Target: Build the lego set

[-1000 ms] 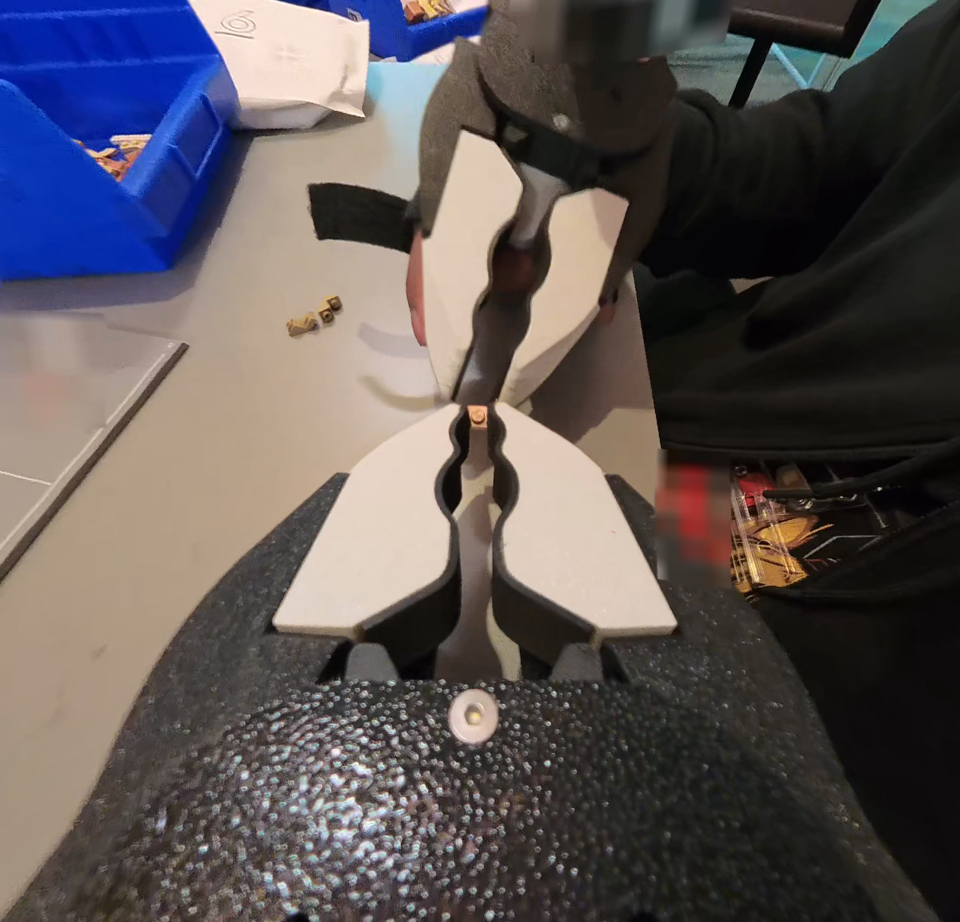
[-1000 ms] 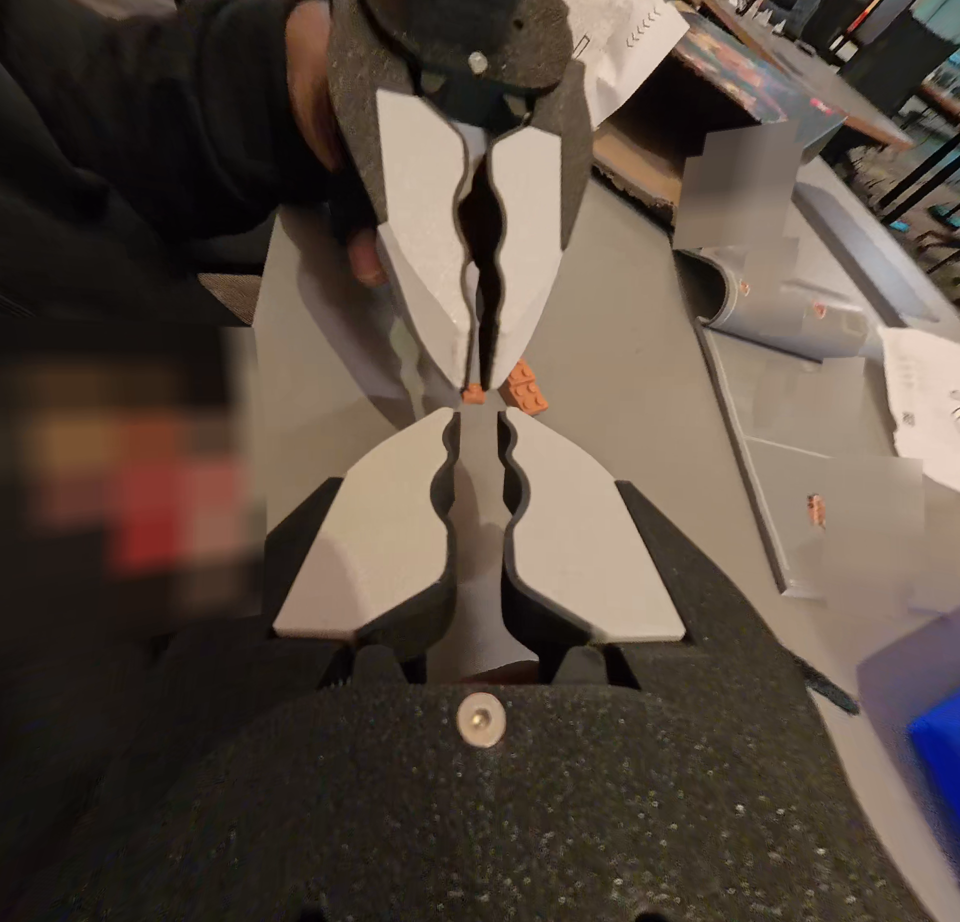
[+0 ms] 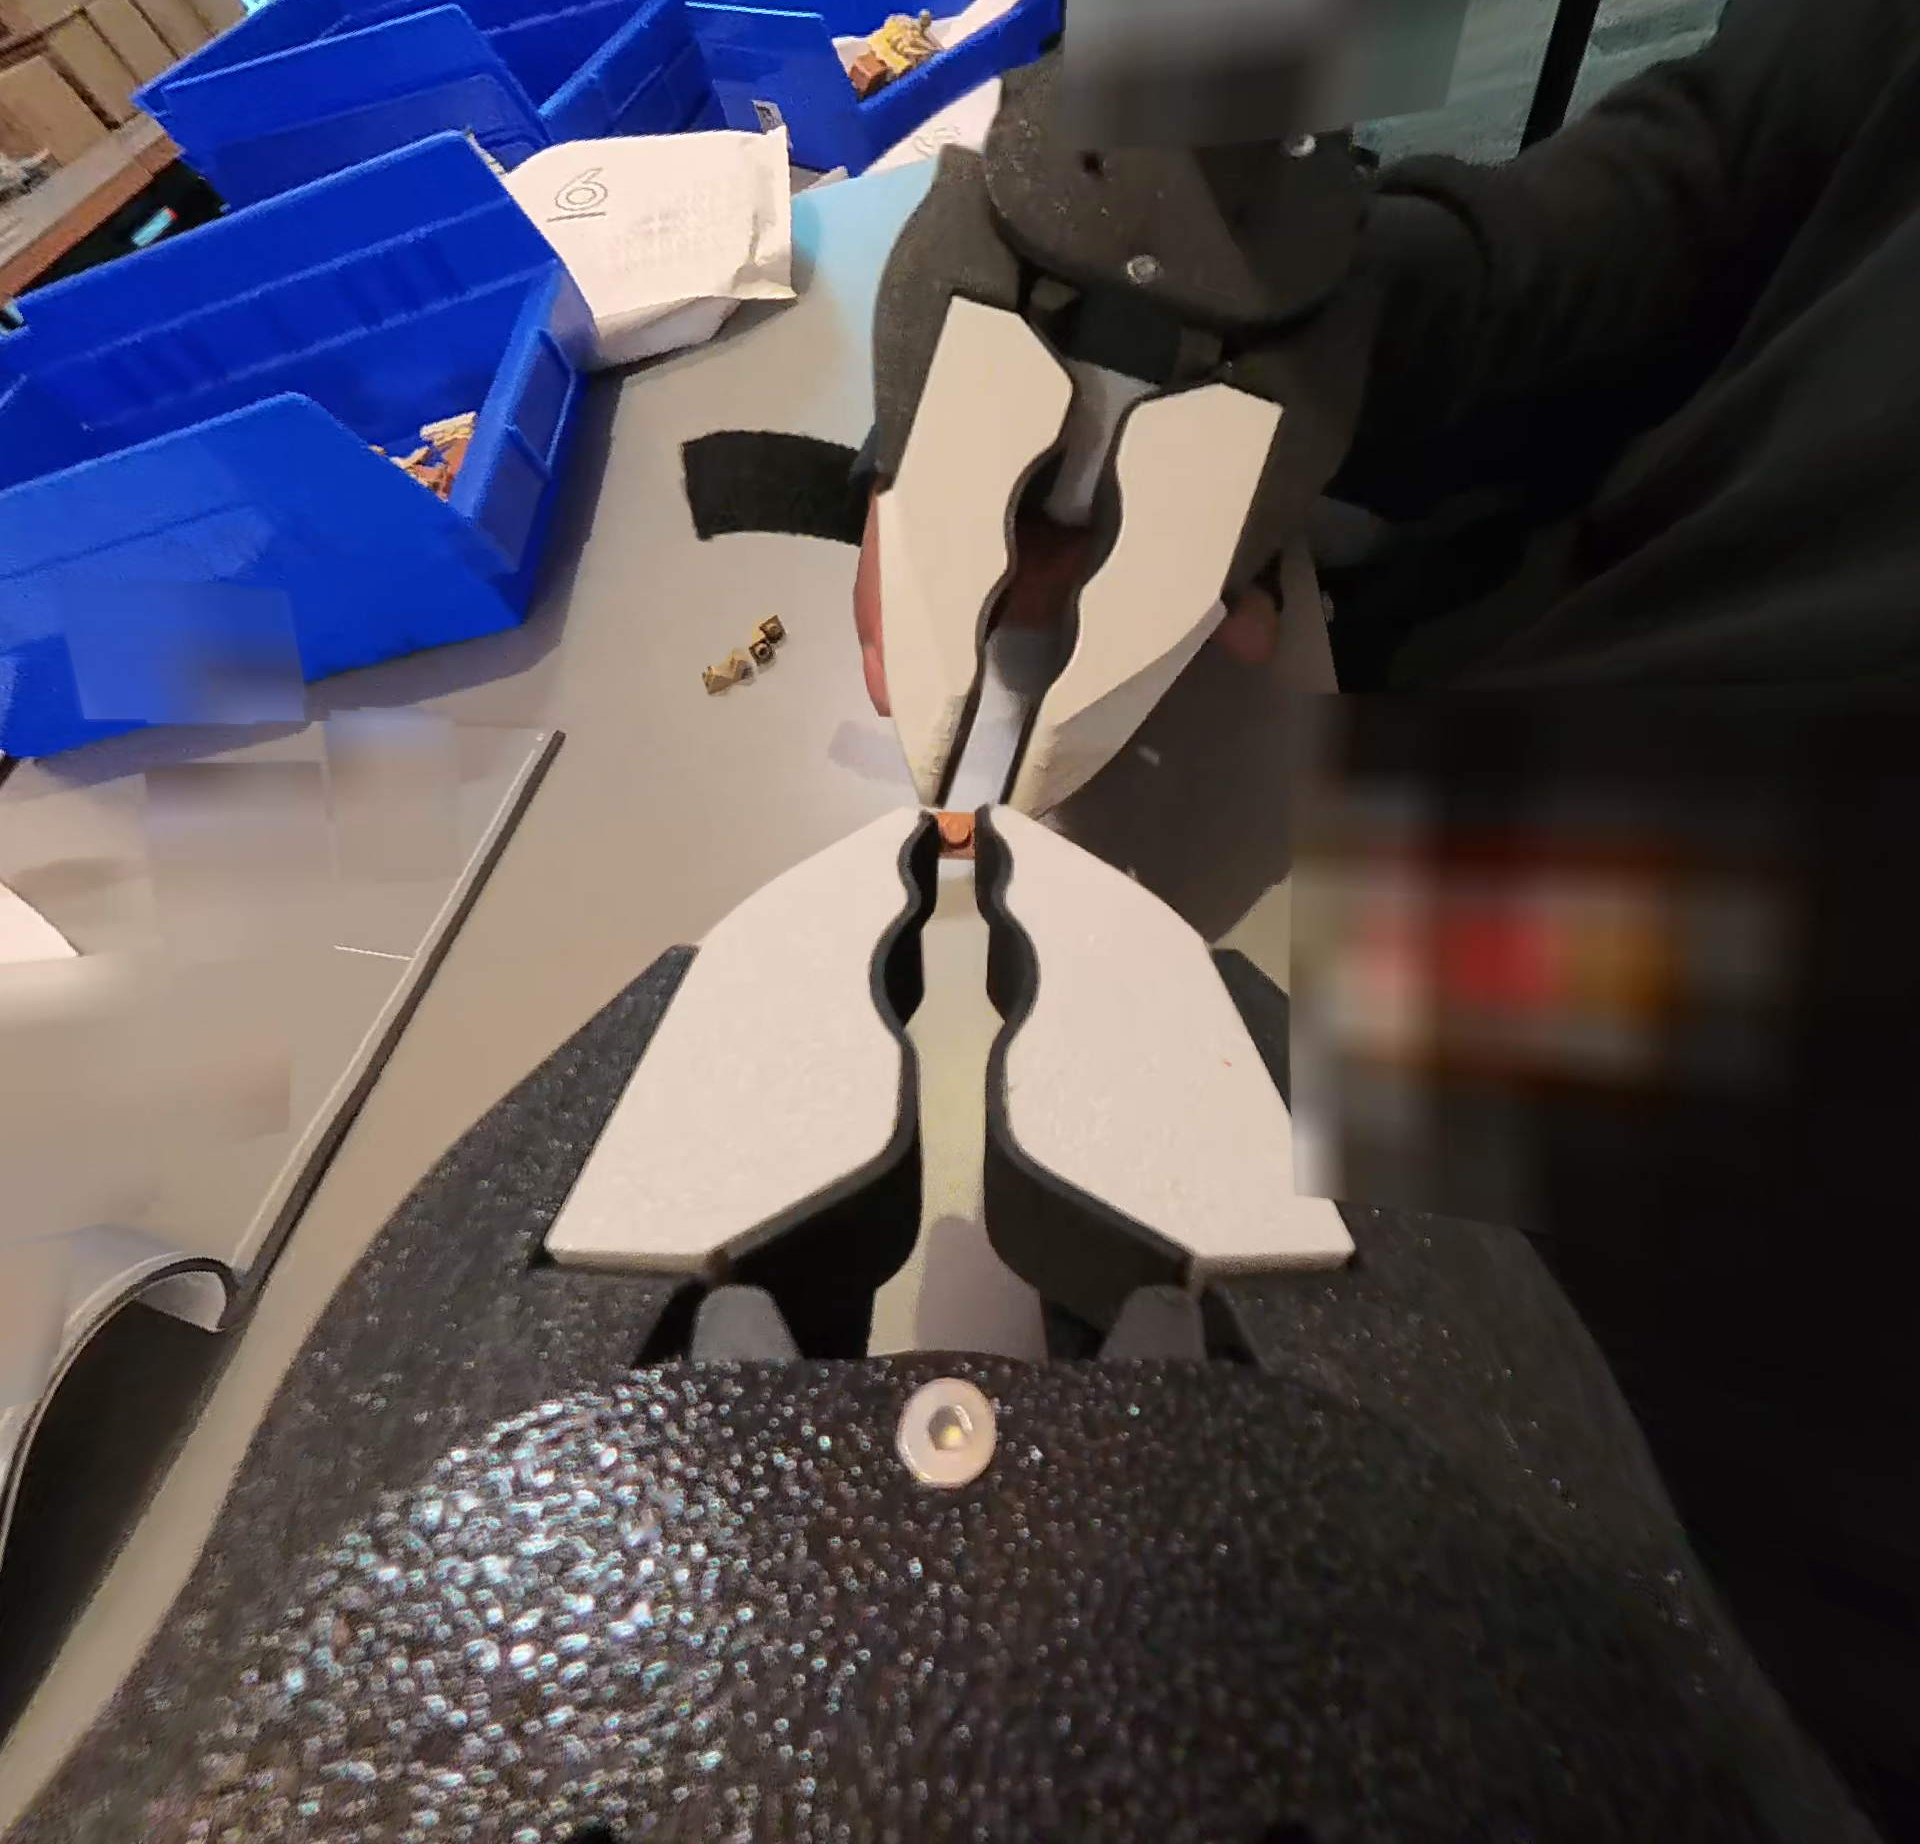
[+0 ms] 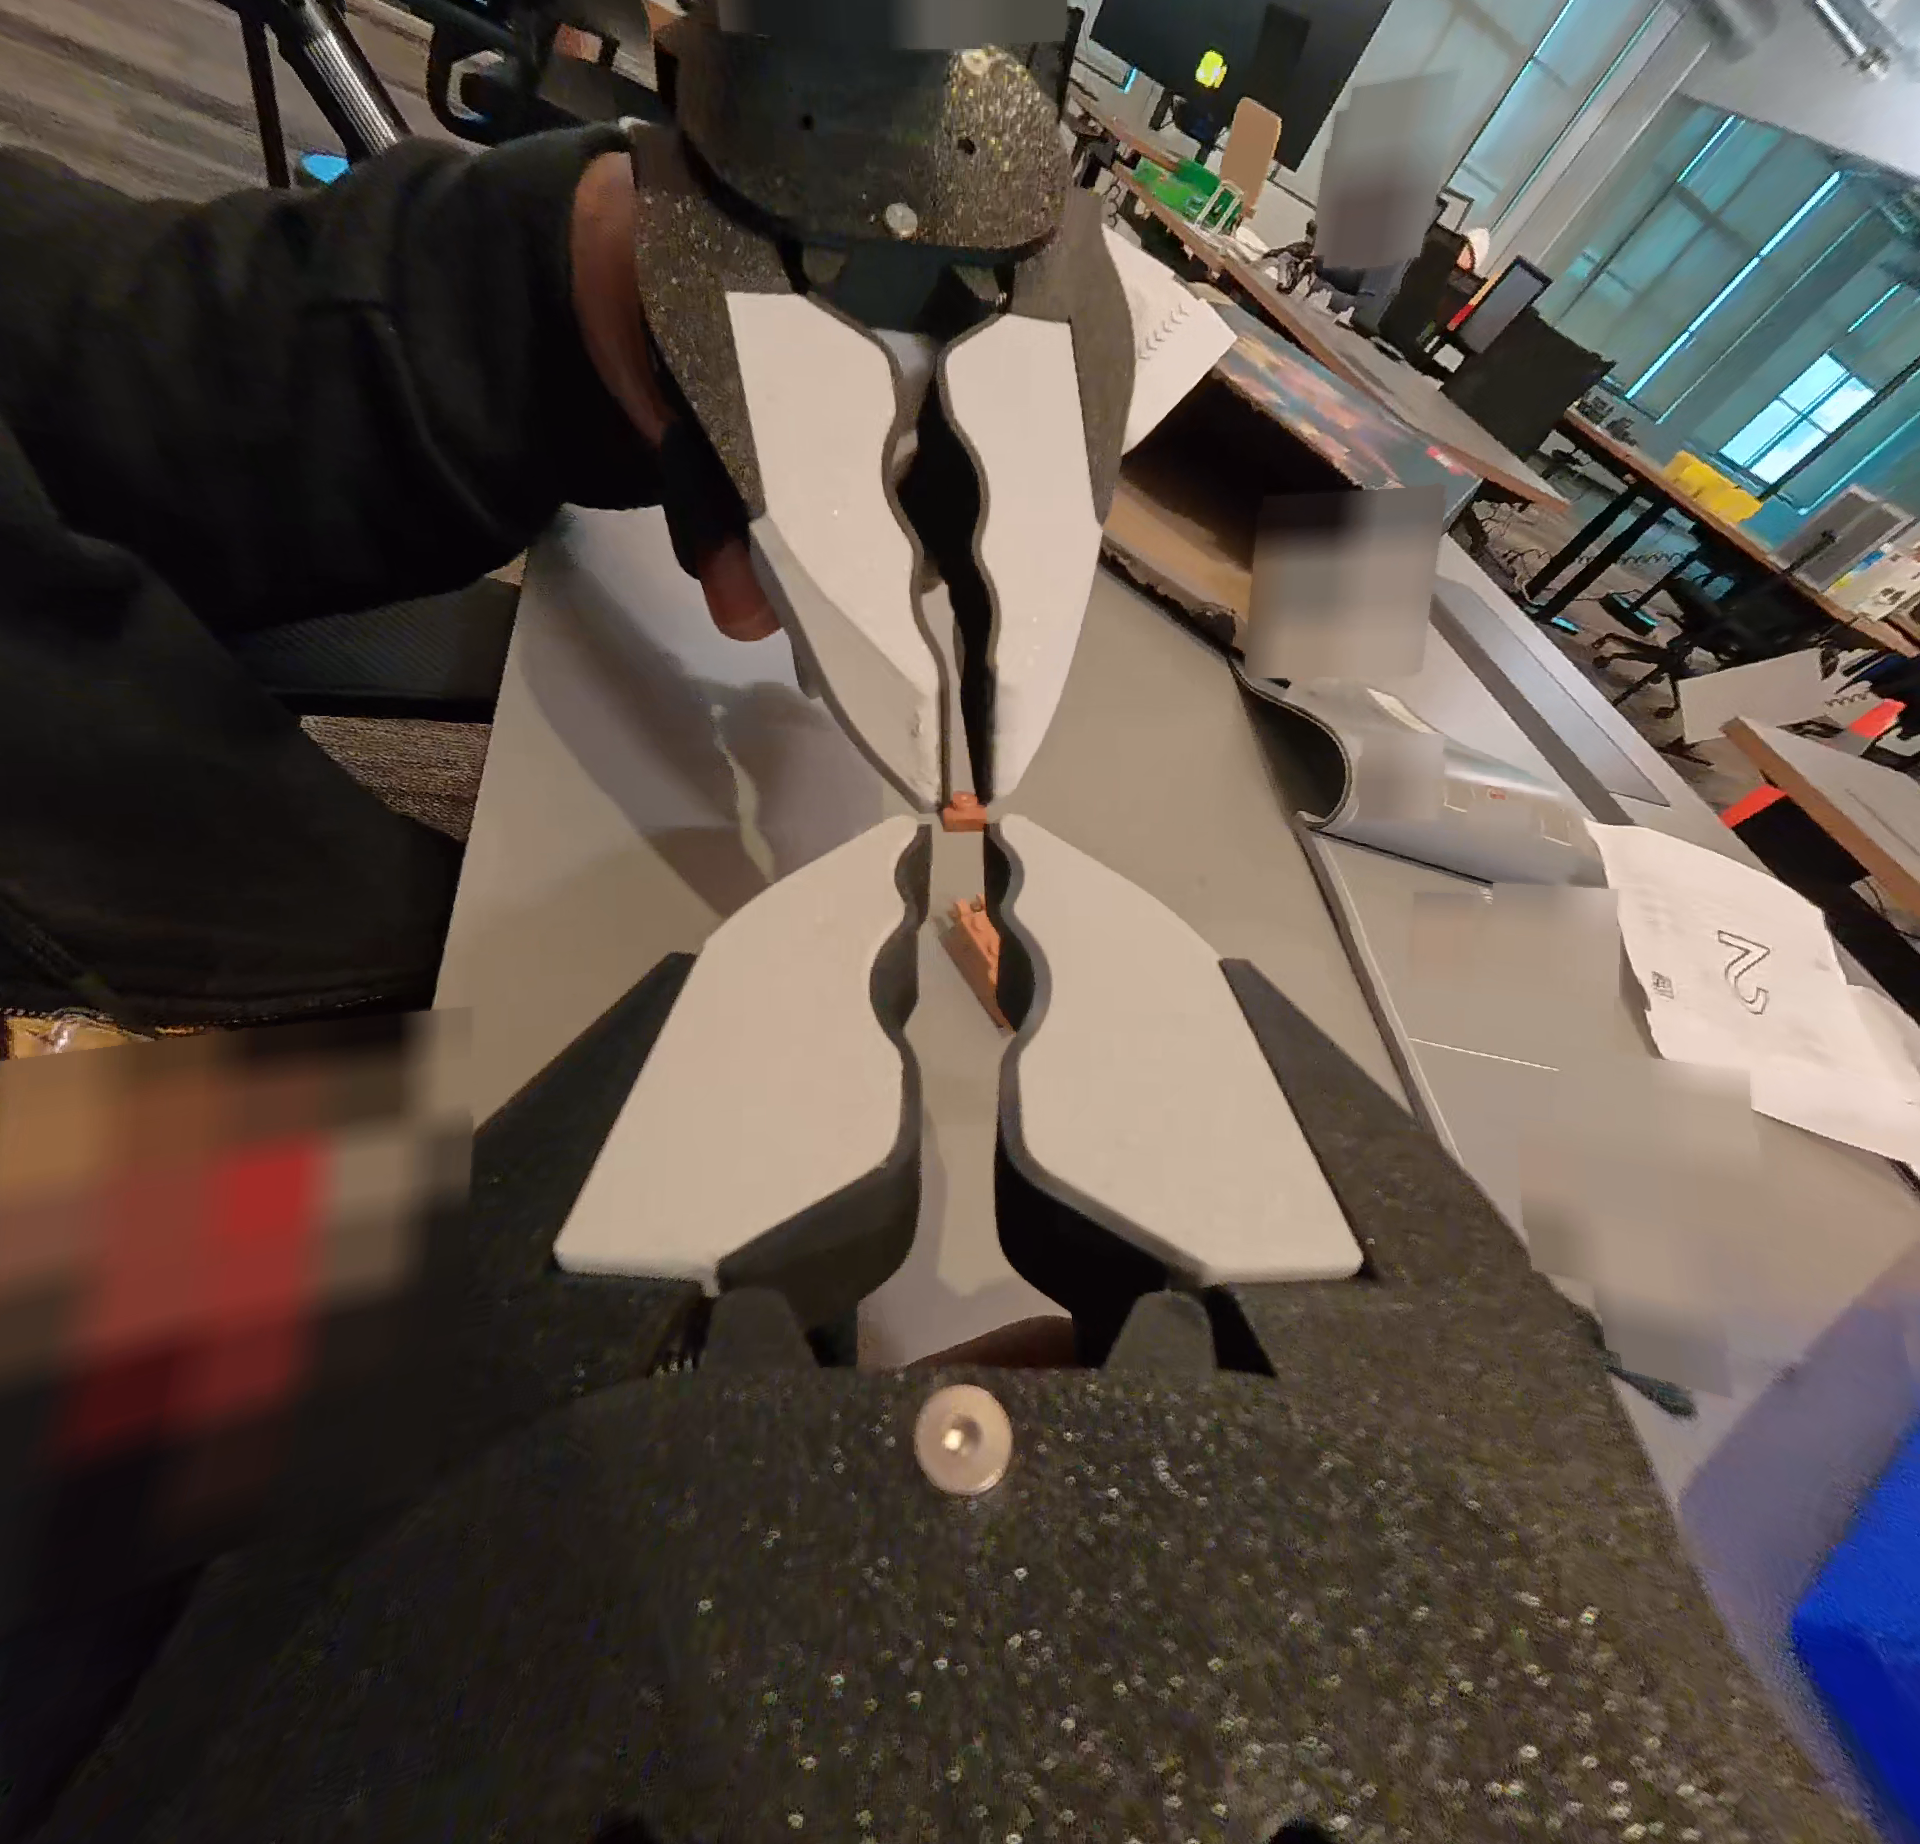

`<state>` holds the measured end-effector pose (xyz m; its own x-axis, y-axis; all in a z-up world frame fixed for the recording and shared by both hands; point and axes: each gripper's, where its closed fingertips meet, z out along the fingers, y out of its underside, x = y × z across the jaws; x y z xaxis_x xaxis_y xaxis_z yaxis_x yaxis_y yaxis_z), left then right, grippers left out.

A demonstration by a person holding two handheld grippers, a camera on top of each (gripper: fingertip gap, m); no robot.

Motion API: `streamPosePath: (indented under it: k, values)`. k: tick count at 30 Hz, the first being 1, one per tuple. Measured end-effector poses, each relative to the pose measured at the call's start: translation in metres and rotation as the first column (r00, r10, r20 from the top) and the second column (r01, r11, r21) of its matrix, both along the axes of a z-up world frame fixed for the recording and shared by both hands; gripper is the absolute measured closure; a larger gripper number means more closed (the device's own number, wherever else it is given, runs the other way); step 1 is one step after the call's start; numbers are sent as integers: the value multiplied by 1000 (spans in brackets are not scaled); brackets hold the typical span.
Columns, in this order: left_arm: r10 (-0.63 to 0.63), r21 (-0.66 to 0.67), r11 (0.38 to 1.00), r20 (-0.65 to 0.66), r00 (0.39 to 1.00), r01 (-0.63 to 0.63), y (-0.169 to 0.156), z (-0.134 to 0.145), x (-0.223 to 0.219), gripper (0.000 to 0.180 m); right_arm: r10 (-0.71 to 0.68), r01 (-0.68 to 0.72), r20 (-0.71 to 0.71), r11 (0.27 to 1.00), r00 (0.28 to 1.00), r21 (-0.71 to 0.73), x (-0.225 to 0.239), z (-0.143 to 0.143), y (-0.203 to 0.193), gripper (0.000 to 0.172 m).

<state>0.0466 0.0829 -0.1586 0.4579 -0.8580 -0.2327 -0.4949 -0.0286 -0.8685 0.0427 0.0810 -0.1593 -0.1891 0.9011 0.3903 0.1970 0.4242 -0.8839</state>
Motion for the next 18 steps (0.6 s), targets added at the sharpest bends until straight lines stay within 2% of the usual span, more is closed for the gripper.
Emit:
streamPosePath:
  k: [18]
  values:
    - [-100,22,994,-78,992,102,-13,-9,7,174,69,-70,53,997,996,23,4,-10,-13,163]
